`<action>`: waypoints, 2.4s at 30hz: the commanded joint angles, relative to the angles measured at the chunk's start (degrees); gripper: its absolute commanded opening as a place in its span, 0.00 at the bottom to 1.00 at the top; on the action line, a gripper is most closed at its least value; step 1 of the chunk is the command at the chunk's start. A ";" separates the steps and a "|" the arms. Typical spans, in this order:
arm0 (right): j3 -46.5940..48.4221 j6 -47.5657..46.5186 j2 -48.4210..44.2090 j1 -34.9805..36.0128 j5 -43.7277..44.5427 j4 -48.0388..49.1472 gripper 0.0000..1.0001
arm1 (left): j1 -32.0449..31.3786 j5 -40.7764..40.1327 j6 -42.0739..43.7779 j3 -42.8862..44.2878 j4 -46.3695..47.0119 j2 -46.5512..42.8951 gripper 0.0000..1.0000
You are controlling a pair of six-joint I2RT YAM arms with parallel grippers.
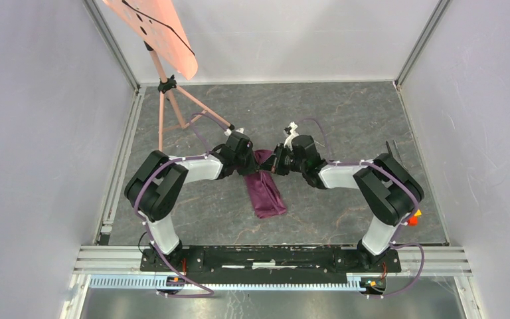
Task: Fold the napkin into a case and place the utensils inside
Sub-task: Fold the 2/3-rectangle-folded napkin at the center of the board.
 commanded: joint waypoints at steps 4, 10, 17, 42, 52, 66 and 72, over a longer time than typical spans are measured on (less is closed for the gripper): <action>-2.99 12.58 3.48 1.97 1.97 16.39 0.00 | 0.46 -0.38 5.65 -1.43 -1.67 -1.02 0.07; -2.77 10.09 4.09 1.98 3.24 13.69 0.00 | 0.81 0.42 8.77 1.69 -9.96 -7.93 0.24; -1.42 6.80 3.60 1.97 4.43 9.47 0.00 | 2.81 -0.34 10.45 0.71 -15.83 -14.89 0.40; 11.66 2.37 10.76 7.82 13.37 -2.91 0.00 | 7.21 1.30 9.90 -3.57 -8.69 -4.46 0.22; 13.91 2.25 14.53 8.26 14.43 -1.67 0.00 | 7.23 2.10 11.47 -6.30 -9.70 -9.18 0.30; 14.64 0.79 14.79 8.09 11.43 -1.99 0.00 | 5.09 11.74 7.01 -17.87 -3.78 -20.03 0.74; 15.17 -0.19 13.74 8.11 10.21 -2.94 0.07 | 3.96 10.56 4.55 -17.84 -1.46 -14.42 0.58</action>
